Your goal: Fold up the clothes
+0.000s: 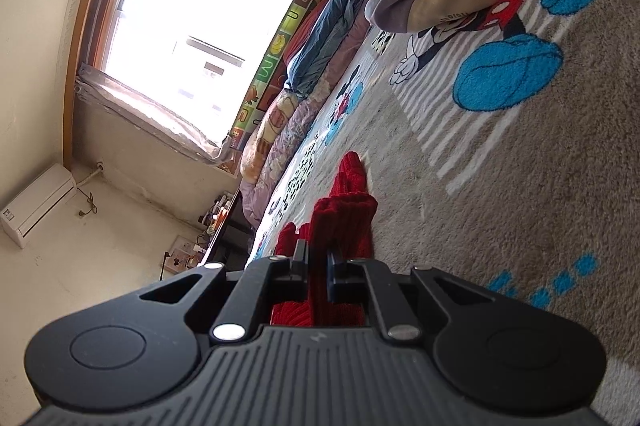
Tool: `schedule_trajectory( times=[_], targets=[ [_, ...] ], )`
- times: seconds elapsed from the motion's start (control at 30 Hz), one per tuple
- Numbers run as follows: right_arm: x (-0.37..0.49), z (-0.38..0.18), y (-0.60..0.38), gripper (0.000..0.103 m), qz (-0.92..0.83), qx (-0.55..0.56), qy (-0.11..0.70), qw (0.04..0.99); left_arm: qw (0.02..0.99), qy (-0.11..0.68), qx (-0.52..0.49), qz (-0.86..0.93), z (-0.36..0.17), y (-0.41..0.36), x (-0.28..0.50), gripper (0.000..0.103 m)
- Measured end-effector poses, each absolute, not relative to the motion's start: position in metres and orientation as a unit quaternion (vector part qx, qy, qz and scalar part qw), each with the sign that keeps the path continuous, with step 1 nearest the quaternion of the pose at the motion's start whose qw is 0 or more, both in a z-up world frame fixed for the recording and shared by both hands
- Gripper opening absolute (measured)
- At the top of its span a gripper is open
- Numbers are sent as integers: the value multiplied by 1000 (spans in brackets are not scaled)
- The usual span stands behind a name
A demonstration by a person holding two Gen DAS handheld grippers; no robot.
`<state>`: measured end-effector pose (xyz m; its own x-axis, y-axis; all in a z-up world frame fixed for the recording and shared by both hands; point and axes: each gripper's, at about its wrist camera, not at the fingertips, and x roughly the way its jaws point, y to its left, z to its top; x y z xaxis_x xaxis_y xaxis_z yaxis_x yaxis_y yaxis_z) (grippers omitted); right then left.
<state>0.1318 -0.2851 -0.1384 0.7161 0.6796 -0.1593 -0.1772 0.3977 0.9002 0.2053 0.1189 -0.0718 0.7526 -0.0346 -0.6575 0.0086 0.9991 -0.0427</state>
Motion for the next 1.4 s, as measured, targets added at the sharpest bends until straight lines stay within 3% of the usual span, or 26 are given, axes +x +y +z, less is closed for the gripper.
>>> schedule_trajectory(
  times=[0.1,0.33,0.47,0.6,0.67,0.87,1.13,1.3,1.37,1.4],
  targets=[
    [133,-137,-284,11,274,476,260,794,919,393,12,-35,-84,108,230,13],
    [137,-140,-284,11,280,485,267,784,937,349,13,6,-63,114,261,13],
    [138,-141,-282,11,283,486,272,781,906,417,64,3,-88,104,289,13],
    [140,-141,-281,11,287,482,273,781,933,356,56,8,-70,99,288,15],
    [139,-141,-279,11,289,477,276,783,931,362,47,2,-74,100,293,15],
    [136,-139,-275,11,293,456,275,794,938,346,25,-1,-55,110,263,16],
    [126,-128,-268,11,302,418,258,817,948,316,-23,-32,-41,107,102,18],
    [124,-128,-273,11,282,451,258,806,946,308,-21,-98,-53,107,63,18],
    [130,-126,-275,11,266,476,265,796,946,288,-12,-149,-50,107,53,25],
    [133,-124,-275,11,261,482,268,792,945,277,-7,-174,-48,107,47,42]
  ],
)
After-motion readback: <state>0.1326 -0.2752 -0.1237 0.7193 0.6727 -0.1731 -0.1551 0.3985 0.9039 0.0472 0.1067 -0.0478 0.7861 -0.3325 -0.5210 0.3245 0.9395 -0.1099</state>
